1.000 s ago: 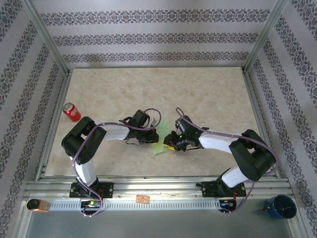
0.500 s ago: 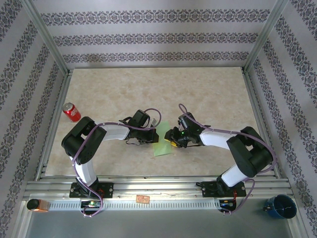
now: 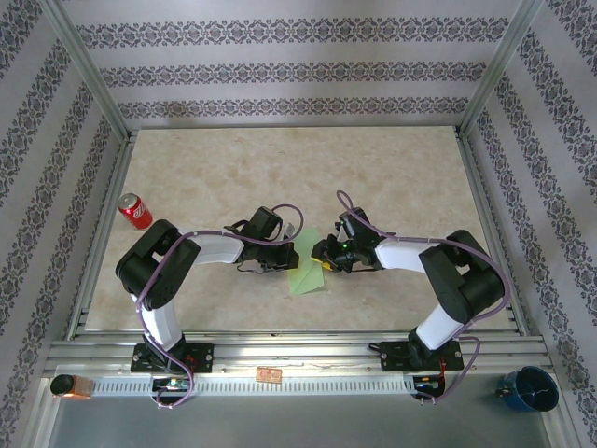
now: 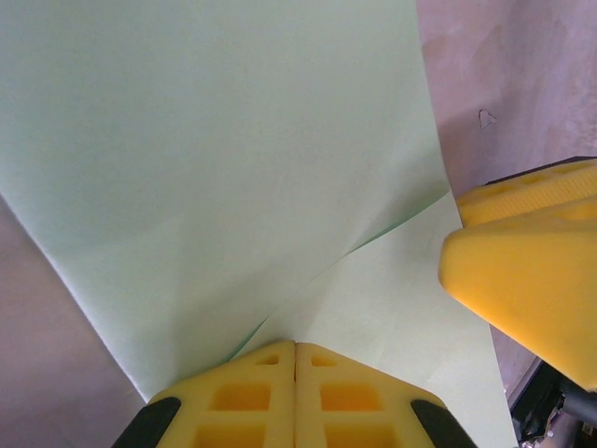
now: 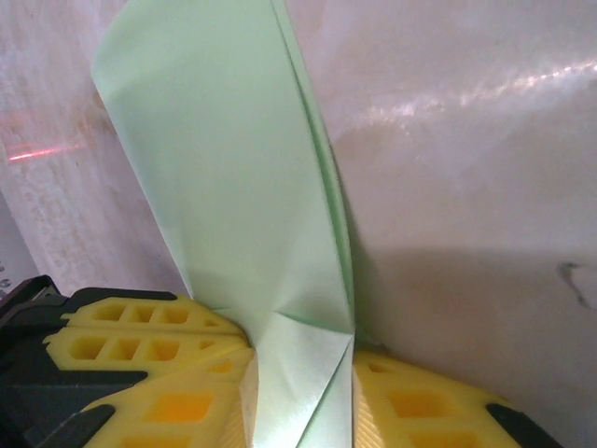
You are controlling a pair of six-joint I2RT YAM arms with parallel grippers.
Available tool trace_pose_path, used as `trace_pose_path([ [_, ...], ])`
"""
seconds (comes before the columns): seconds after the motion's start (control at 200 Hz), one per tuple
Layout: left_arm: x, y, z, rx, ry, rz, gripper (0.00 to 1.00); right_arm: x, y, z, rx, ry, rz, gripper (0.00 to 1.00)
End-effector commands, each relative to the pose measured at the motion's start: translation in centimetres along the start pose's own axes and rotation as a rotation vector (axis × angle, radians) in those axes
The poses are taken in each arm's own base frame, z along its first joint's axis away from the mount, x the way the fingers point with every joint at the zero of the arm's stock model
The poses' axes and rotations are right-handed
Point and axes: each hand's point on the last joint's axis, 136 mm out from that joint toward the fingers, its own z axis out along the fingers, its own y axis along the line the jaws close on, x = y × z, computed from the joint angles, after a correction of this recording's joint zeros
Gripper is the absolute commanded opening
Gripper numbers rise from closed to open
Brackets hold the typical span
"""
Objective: Fold a paper plane with a square sheet of paper (pick it up from the middle)
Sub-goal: Turn over the paper at the center of the table.
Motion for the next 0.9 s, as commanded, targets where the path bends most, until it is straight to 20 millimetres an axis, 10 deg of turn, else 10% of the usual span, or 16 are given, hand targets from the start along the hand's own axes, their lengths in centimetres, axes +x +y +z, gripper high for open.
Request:
trace_pose_path([
  [0.0, 0.5, 0.5, -0.6, -0.012, 0.003, -0.025, 0.06, -0.3, 0.5, 0.5, -0.035, 0.012, -0.024, 0.28],
  [0.535, -0.7, -1.9, -2.5, 0.062, -0.074, 0.006, 0.19, -1.2, 1.6, -0.6, -0.12, -0.016, -0.075, 0.06],
  [0.894, -2.0, -4.0, -6.5, 0.076, -0.238, 0.145, 0.38, -4.4, 0.0, -10.8, 0.348, -0.337, -0.308, 0.0],
])
